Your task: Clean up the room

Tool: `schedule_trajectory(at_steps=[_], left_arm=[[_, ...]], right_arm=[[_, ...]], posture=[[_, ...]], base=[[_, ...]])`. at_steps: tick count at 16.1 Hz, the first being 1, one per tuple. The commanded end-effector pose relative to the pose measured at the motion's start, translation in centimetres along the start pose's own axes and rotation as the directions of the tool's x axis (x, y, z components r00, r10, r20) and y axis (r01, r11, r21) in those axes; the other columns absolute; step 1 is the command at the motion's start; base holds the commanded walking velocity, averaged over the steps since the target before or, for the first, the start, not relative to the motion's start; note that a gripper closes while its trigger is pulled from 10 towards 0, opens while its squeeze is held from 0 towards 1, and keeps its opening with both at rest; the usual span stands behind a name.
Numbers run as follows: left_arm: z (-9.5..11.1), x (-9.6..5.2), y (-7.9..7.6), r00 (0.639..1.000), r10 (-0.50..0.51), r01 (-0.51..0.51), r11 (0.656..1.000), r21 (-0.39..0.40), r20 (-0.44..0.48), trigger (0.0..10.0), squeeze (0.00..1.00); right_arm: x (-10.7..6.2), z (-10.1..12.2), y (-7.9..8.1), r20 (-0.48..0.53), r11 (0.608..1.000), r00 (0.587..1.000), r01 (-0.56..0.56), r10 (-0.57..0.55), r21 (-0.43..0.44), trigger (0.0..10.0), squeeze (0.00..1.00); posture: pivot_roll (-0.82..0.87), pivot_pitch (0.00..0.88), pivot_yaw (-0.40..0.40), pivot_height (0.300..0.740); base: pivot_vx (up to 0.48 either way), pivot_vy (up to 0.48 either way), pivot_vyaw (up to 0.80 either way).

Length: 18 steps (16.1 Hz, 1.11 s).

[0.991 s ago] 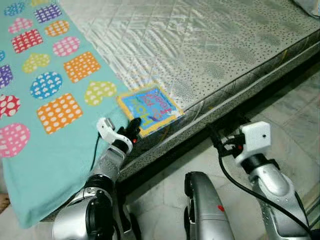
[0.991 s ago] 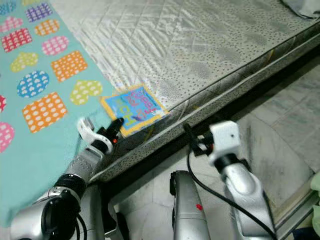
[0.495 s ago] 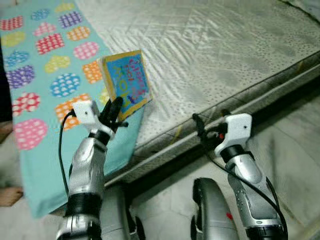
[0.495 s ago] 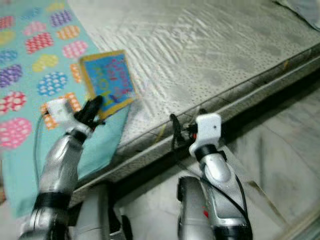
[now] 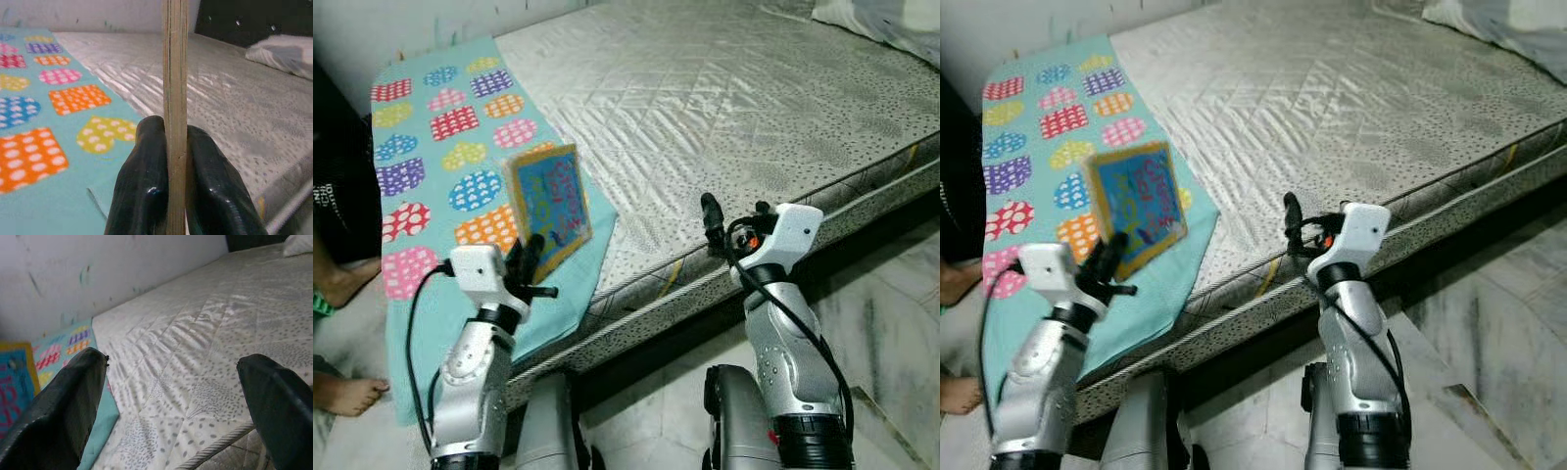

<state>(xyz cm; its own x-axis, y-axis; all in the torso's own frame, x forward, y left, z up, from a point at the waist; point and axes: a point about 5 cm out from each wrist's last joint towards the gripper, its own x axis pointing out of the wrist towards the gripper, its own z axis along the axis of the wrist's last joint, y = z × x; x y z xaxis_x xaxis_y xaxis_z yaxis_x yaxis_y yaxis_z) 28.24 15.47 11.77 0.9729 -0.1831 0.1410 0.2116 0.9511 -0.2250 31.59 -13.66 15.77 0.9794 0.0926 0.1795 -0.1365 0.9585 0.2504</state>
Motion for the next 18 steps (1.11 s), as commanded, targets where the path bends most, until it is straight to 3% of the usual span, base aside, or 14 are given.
schedule_trajectory(at_steps=[1,2,3,4,12,14,18], left_arm=[[1.1,-0.1,-0.2,0.999,0.0,-0.002,0.999,0.044,0.033,4.0,0.0],[1.1,-0.1,-0.4,0.999,0.002,-0.003,0.999,0.041,0.032,7.1,0.0],[1.1,-0.1,-0.6,1.0,0.002,-0.003,0.999,0.04,0.031,9.1,0.0],[1.1,-0.1,-0.7,1.0,0.001,-0.002,0.999,0.041,0.03,10.0,0.0],[1.7,0.8,-1.1,1.0,-0.004,0.001,0.997,0.082,0.027,10.0,0.0],[2.1,1.5,-1.7,0.999,-0.018,0.012,0.988,0.155,0.038,10.0,0.0],[1.9,1.7,-1.4,1.0,0.001,-0.007,0.984,0.18,0.031,10.0,0.0]], right_arm=[[0.5,0.5,0.5,0.025,0.999,0.999,-0.032,0.032,0.016,10.0,0.0],[0.5,0.6,0.5,0.028,0.999,0.999,-0.036,0.035,0.02,10.0,0.0],[0.6,0.6,0.4,0.028,0.999,0.999,-0.033,0.032,0.023,10.0,0.0],[0.6,0.6,0.3,0.028,0.999,0.999,-0.031,0.03,0.025,10.0,0.0],[0.5,0.2,-0.1,0.016,1.0,1.0,-0.022,0.021,0.018,10.0,0.0],[0.2,-0.1,-0.4,0.006,1.0,1.0,-0.014,0.014,0.006,10.0,0.0],[0.1,-0.2,-0.7,0.007,1.0,1.0,-0.001,0.001,0.002,10.0,0.0]], posture=[[-0.08,0.049,0.146,0.582],[-0.08,0.048,0.145,0.592],[-0.08,0.049,0.147,0.602],[-0.08,0.048,0.147,0.612],[-0.09,0.043,0.148,0.717],[-0.09,0.043,0.148,0.74],[-0.09,0.035,0.15,0.74]], base=[[0.0,0.0,0.0],[0.0,0.0,0.0],[0.0,0.0,0.0],[0.0,0.0,0.0],[0.0,0.0,0.0],[0.0,0.0,0.0],[0.0,0.0,0.0]])
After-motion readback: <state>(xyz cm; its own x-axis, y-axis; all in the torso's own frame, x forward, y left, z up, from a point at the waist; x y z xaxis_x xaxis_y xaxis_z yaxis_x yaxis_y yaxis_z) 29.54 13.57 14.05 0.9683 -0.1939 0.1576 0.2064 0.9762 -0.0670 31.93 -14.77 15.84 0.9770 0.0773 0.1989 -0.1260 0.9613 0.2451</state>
